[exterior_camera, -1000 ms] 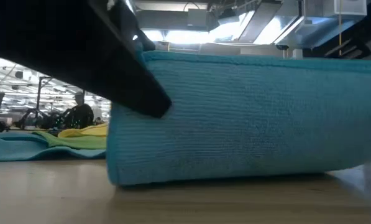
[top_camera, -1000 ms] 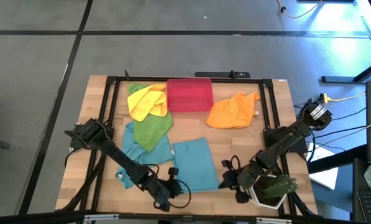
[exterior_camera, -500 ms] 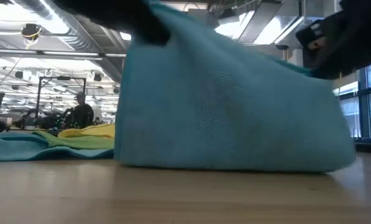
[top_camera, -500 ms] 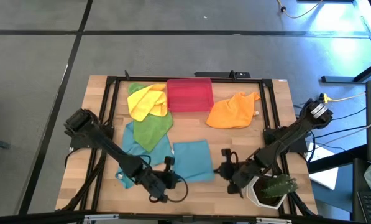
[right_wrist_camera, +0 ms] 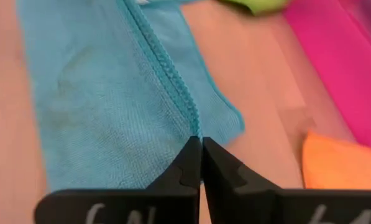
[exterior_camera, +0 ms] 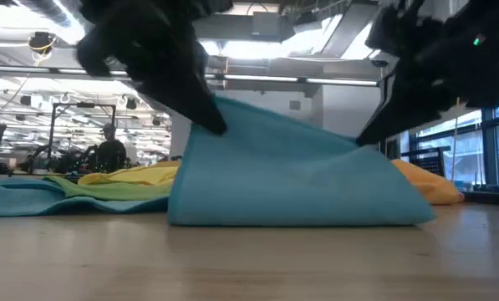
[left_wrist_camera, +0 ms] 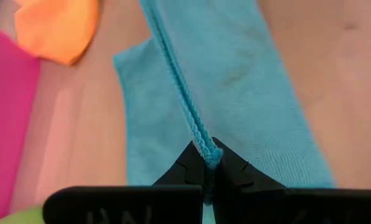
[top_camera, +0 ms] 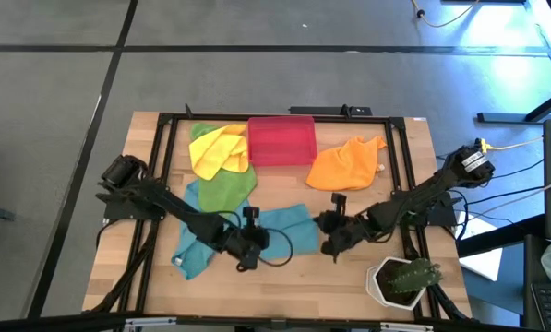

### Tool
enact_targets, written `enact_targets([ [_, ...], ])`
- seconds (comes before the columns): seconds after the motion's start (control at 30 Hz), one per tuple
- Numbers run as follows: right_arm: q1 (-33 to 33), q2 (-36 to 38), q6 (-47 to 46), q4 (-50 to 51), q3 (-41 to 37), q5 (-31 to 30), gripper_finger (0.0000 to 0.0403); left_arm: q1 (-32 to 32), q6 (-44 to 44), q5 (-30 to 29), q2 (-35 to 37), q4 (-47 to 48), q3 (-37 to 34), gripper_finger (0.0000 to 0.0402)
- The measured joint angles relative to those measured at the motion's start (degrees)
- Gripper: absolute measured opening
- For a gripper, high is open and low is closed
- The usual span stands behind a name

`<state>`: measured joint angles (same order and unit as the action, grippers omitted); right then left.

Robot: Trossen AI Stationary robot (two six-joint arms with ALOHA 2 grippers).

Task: Roll microfiber towels into tight, uniform cylinder then place into a basket
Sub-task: Fold the right blue microfiber towel

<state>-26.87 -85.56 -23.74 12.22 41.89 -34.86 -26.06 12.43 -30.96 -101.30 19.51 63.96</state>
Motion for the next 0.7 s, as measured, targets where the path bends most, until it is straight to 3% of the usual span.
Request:
enact_targets([
  [0.33,5.9,0.0,1.1,-7.2,-4.3,0.7,0.0009,6.2,1.3,2.6,0.0,2.2,0.0,0.0000],
  [0.7,8.8,-0.1,7.4,-13.9,-6.7,3.7,0.0009,7.9,7.3,9.1,-2.9,6.2,0.0,0.0000],
])
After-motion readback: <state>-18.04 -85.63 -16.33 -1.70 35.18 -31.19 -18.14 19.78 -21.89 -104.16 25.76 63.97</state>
